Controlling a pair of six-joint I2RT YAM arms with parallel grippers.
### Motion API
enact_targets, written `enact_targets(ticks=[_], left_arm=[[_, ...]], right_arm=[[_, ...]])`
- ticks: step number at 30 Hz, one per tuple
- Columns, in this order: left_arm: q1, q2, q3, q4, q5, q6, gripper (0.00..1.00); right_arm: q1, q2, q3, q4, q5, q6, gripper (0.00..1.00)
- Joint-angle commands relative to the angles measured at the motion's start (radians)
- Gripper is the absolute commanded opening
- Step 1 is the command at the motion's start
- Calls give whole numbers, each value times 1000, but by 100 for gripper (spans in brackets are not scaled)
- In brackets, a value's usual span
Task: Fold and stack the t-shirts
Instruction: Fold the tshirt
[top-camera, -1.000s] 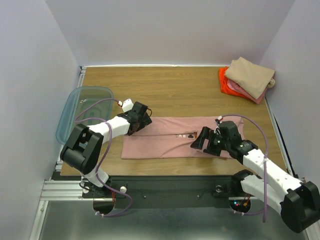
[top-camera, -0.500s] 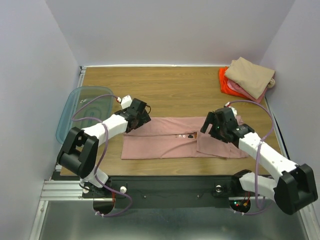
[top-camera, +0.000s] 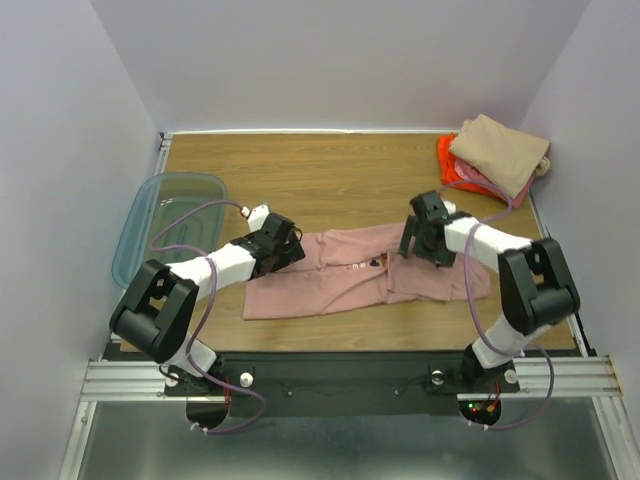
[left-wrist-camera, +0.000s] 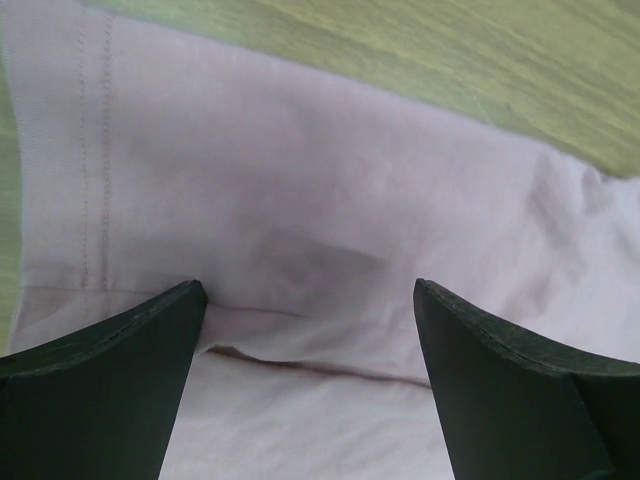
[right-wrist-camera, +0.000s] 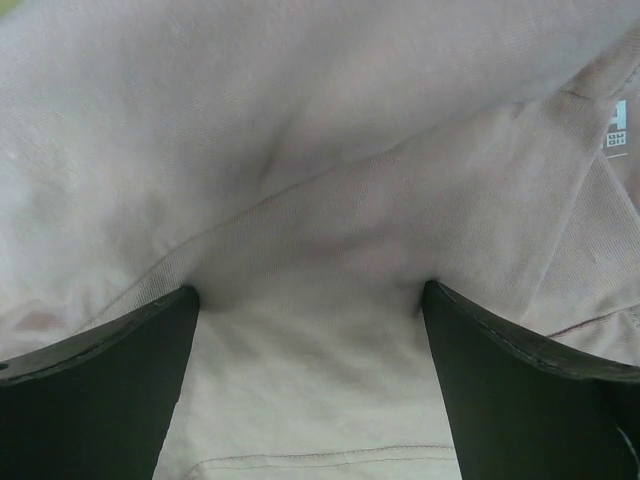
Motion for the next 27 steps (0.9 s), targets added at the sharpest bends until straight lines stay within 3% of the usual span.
enact_targets(ticks=[1,6,10,18,23,27], left_arm=[[-38,-50,-135,-41,56,-39,98],[-84,-96,-240,-12,122,-117,98],[-156,-108,-260,20,203,-229,98],[-412,-2,-179,97,297,-413,98],[-504,70,-75,94,276,-448,98],[-555,88,21,56,235,-424,98]], right_arm=[[25,200,143,147,-125,-111,100],[34,519,468,187,-224,-288,100],[34,756,842,186,-329,-453,100],[34,1073,1361,184,-424,-572,100],[34,1245,1580,200,-519,-546,100],[34,1240,1615,249,-526,-530,100]])
